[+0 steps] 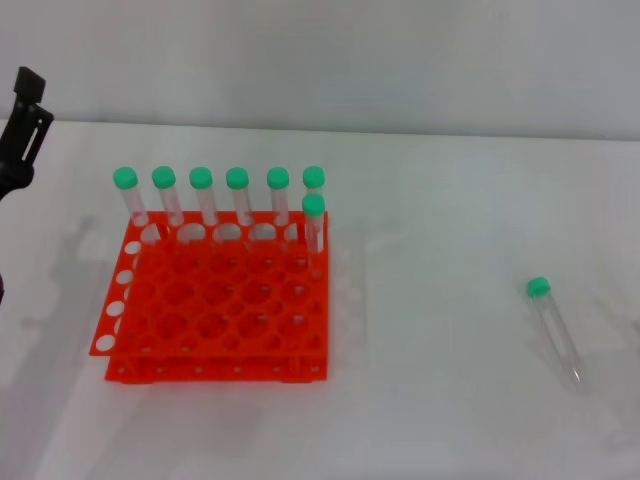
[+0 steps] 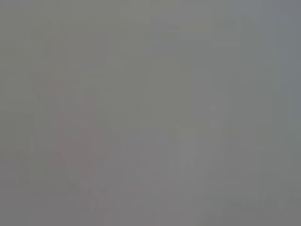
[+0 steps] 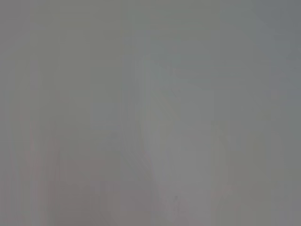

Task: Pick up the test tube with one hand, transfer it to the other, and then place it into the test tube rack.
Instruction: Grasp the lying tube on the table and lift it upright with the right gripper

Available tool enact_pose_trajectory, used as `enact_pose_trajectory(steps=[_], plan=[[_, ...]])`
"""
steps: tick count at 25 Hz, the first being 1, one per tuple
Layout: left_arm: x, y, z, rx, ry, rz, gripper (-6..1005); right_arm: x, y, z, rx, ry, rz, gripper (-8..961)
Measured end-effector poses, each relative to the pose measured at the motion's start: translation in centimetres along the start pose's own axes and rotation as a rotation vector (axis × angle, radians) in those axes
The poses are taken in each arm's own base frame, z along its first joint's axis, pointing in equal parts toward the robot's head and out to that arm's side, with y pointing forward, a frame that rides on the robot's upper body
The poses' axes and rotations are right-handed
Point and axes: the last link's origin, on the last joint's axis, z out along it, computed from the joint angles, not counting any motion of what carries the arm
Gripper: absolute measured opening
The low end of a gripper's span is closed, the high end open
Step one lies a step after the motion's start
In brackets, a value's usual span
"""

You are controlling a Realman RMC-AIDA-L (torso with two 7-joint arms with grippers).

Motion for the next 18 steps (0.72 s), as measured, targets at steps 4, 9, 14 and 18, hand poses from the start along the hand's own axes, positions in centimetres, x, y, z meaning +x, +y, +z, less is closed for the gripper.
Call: enact_pose_trajectory(steps=[4, 9, 14, 18], plan=[[-0.1, 0.1, 0.1, -0.005, -0.005, 0.001, 893, 0.1, 0.1, 0.0, -0.009, 0.006, 0.001, 857], [-0.1, 0.1, 0.2, -0.004, -0.004, -0.001, 893, 0.1, 0.1, 0.0, -0.010, 0.006, -0.001, 857], [0.0, 0.0, -0.2, 0.001, 0.000, -0.008, 893, -0.6, 0.2, 0.3, -0.054, -0.020, 0.001, 857], [0.5, -0.2, -0.6, 0.001, 0.020, -0.031, 893, -1.5, 0.1, 1.1, -0.155, 0.000, 0.022, 857]])
